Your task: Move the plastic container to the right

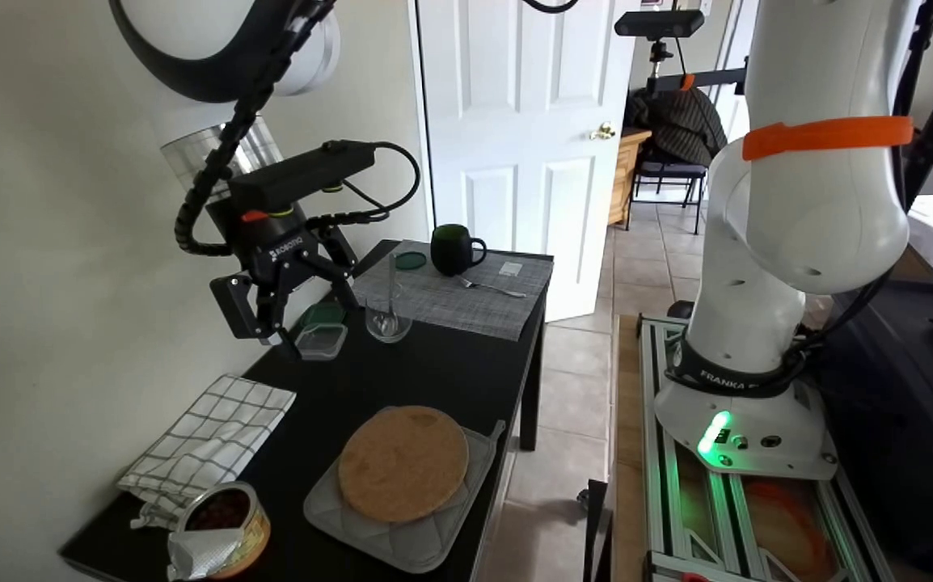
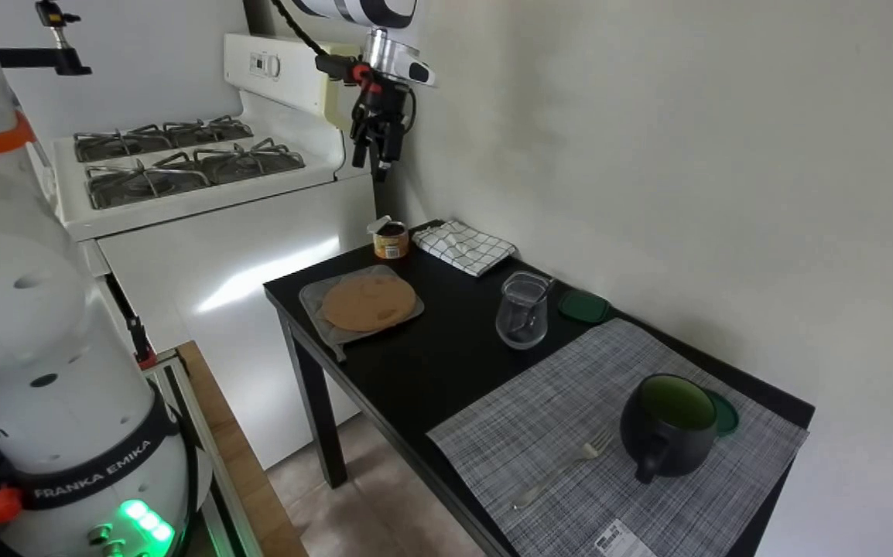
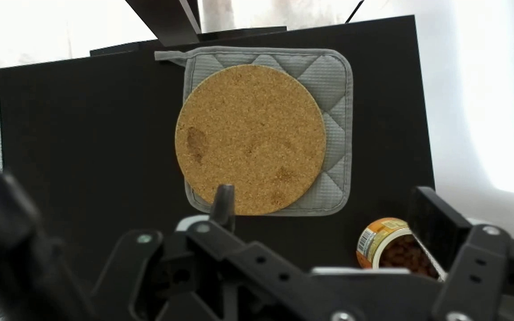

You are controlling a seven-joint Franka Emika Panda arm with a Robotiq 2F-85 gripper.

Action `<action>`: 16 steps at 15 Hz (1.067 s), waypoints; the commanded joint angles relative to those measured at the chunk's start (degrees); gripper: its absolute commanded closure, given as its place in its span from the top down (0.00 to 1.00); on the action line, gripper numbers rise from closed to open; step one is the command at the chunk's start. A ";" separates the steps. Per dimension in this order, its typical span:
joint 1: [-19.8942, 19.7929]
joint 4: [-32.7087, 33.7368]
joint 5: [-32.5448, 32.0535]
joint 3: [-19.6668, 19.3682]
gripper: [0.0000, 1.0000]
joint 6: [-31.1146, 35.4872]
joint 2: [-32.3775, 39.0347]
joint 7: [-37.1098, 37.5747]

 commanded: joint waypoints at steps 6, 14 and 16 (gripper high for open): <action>0.84 0.06 0.47 -3.17 1.00 9.65 2.84 -2.84; -1.83 4.64 -5.01 -7.12 1.00 11.83 11.32 -30.15; -1.83 2.53 -3.02 -7.15 1.00 13.70 9.54 -28.78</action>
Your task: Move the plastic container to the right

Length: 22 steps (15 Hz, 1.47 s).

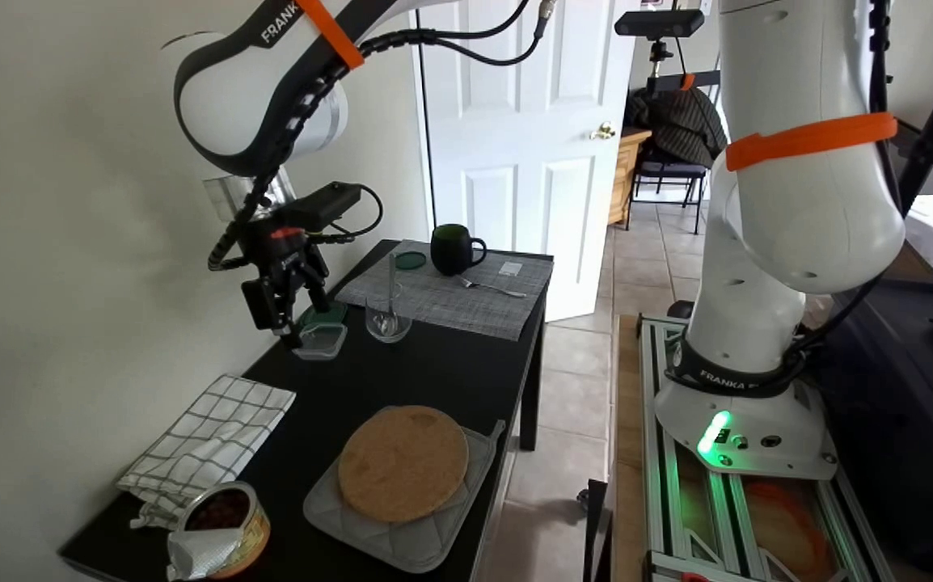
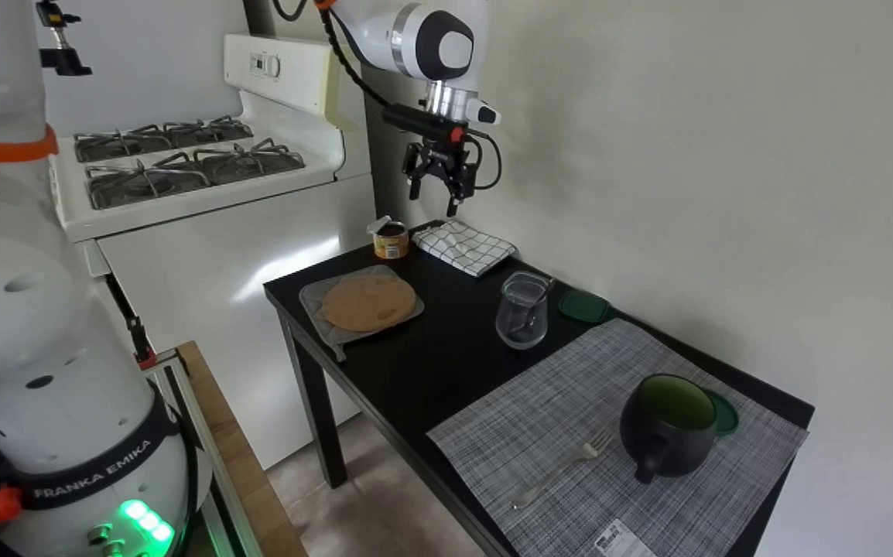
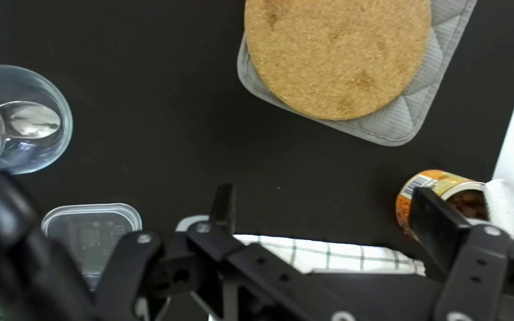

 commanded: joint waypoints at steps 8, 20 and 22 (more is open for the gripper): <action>-0.72 0.04 -0.53 -0.65 1.00 13.58 5.26 -4.08; 2.89 -0.52 -16.10 -9.15 0.81 34.71 17.58 4.16; 3.26 0.20 -15.97 -9.53 0.65 35.17 19.09 4.76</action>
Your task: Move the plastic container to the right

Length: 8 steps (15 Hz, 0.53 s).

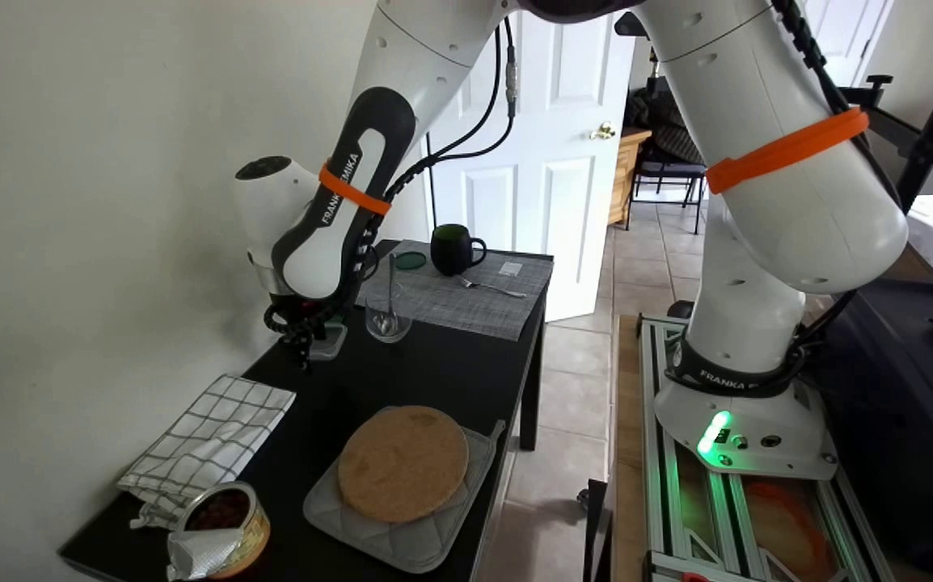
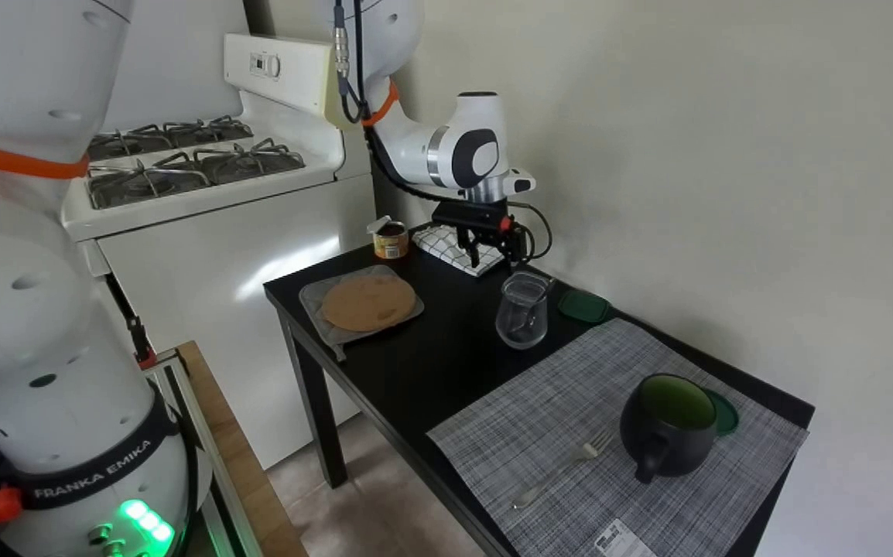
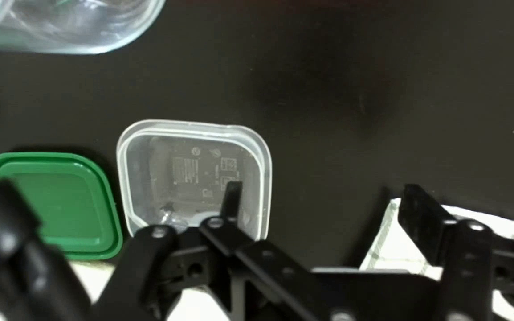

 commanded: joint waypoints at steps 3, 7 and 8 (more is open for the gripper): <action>2.43 2.36 -1.87 -2.46 0.48 2.59 4.39 4.26; 3.03 3.38 -1.74 -3.57 0.57 3.04 4.63 5.12; 2.93 3.39 -1.59 -3.57 0.61 3.18 4.09 5.05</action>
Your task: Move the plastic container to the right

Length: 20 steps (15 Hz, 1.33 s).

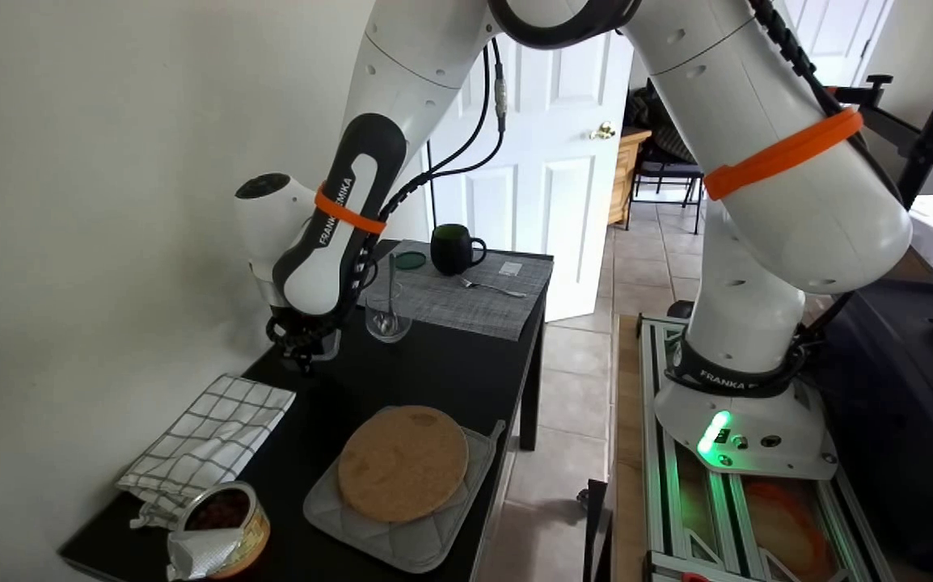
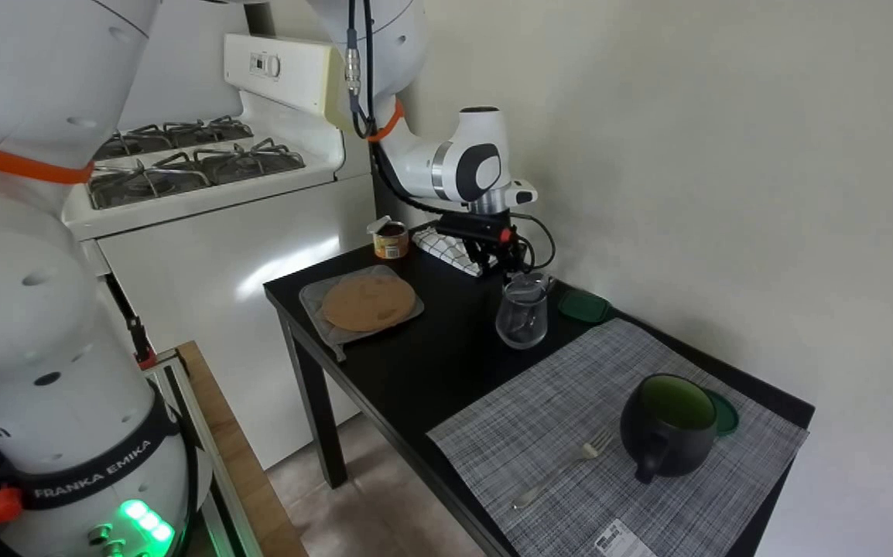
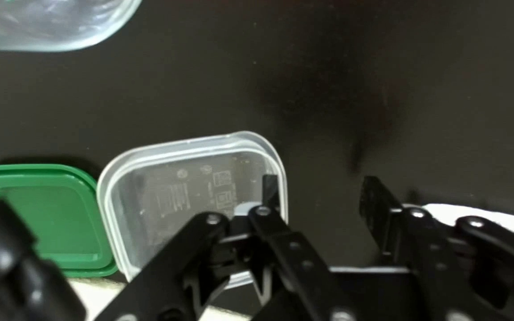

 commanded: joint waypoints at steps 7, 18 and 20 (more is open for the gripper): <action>1.92 3.57 -3.57 -3.17 0.60 2.78 1.95 3.13; 3.19 4.04 -3.62 -4.78 0.00 1.64 2.87 6.72; 3.08 3.26 -2.97 -4.23 0.02 -0.34 0.37 6.54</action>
